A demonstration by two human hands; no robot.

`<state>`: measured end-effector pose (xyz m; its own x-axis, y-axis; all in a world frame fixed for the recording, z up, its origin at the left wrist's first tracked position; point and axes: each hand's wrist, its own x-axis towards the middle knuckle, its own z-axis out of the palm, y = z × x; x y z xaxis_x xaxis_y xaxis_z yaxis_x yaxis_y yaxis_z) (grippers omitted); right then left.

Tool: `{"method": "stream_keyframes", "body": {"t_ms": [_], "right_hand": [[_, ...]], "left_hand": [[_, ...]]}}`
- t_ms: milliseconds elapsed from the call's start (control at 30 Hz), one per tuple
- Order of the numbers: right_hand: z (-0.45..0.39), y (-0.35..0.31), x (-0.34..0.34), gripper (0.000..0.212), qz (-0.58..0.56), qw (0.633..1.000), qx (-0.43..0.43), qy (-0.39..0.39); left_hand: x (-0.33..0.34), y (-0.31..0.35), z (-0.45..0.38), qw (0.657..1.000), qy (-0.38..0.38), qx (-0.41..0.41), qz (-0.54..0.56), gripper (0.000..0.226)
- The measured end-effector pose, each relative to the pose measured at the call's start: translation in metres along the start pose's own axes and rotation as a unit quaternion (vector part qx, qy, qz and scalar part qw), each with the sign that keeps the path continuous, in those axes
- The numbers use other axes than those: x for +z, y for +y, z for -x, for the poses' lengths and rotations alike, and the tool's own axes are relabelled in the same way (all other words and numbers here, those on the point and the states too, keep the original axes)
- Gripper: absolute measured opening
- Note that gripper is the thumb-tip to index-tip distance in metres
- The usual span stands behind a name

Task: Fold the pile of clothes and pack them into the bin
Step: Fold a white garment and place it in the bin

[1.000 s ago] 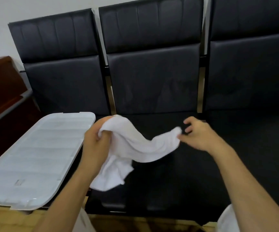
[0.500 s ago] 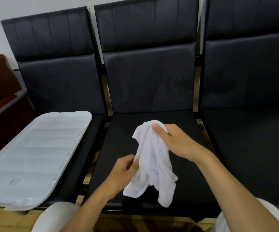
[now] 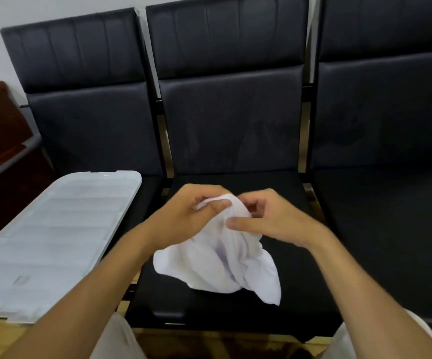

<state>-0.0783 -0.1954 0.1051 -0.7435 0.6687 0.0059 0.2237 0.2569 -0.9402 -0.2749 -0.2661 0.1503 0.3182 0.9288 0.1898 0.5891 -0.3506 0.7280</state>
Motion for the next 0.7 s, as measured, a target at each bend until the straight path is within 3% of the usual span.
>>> {"method": "stream_keyframes", "body": {"t_ms": [167,267,367,433,600,700], "right_hand": [[-0.007,0.006,0.012,0.029,0.063,0.996,0.037,-0.042],[-0.003,0.009,0.007,0.019,0.116,0.985,0.108,-0.073],[-0.003,0.002,-0.002,0.016,0.206,0.968,0.139,-0.018],[-0.01,-0.005,-0.016,0.017,0.328,0.935,0.133,0.031],[-0.046,-0.016,-0.08,0.022,0.534,0.829,0.129,0.106],[-0.059,-0.037,-0.128,0.021,0.526,0.818,0.102,0.207]], "left_hand": [[-0.033,0.006,0.012,0.999,-0.001,-0.034,-0.021,0.02],[-0.058,0.004,0.025,0.996,-0.001,-0.08,-0.04,0.015],[-0.08,-0.005,0.031,0.98,-0.059,-0.157,-0.111,0.003],[-0.092,-0.02,0.031,0.96,-0.069,-0.178,-0.202,0.008],[-0.136,-0.061,0.005,0.91,0.048,-0.192,-0.363,0.034],[-0.162,-0.061,-0.018,0.903,0.146,-0.155,-0.373,0.042]]}}
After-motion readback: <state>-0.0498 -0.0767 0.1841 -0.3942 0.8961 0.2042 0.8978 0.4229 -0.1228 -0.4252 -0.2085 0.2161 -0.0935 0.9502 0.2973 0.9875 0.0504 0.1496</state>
